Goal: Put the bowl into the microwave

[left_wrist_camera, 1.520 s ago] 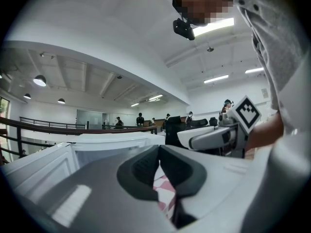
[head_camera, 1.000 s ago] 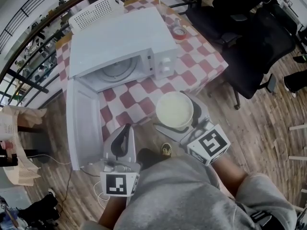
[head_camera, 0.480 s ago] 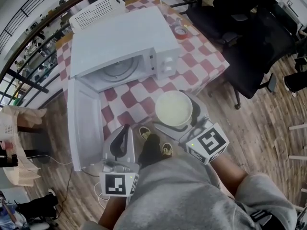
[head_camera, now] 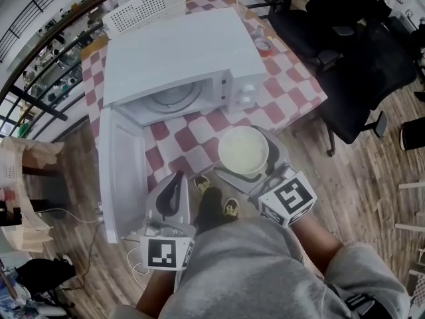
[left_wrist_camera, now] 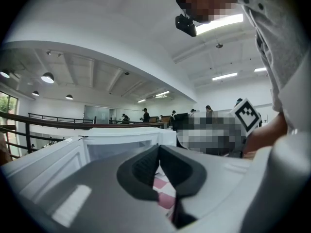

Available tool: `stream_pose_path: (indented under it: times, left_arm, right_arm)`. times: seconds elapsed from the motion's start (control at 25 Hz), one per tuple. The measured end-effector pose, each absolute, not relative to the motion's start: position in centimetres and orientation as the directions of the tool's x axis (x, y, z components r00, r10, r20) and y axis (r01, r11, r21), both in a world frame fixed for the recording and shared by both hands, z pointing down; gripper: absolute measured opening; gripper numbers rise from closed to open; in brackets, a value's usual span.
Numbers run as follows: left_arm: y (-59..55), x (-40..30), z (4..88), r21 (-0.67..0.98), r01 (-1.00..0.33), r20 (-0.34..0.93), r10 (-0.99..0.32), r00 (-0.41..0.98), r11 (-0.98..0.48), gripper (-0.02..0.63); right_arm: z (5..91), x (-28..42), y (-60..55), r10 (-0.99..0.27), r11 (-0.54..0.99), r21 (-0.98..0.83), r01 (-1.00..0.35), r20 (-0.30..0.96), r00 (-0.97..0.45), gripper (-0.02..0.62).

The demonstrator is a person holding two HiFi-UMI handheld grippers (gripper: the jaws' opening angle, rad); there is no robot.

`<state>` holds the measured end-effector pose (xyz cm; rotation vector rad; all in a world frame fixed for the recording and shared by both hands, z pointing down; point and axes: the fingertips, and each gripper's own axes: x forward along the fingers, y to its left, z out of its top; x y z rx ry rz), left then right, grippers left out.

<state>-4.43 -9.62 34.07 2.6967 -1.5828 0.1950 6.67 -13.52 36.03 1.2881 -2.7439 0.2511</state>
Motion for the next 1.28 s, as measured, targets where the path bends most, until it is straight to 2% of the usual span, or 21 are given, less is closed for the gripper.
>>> stream_pose_path:
  times: [1.28]
  left_arm:
    - [-24.8,-11.3,36.9,0.050,-0.915,0.165,-0.900,0.403,-0.401,0.011]
  right_arm:
    - [43.0,-2.9,-28.6,-0.681,0.663,-0.137,-0.736,0.300,-0.668,0.520]
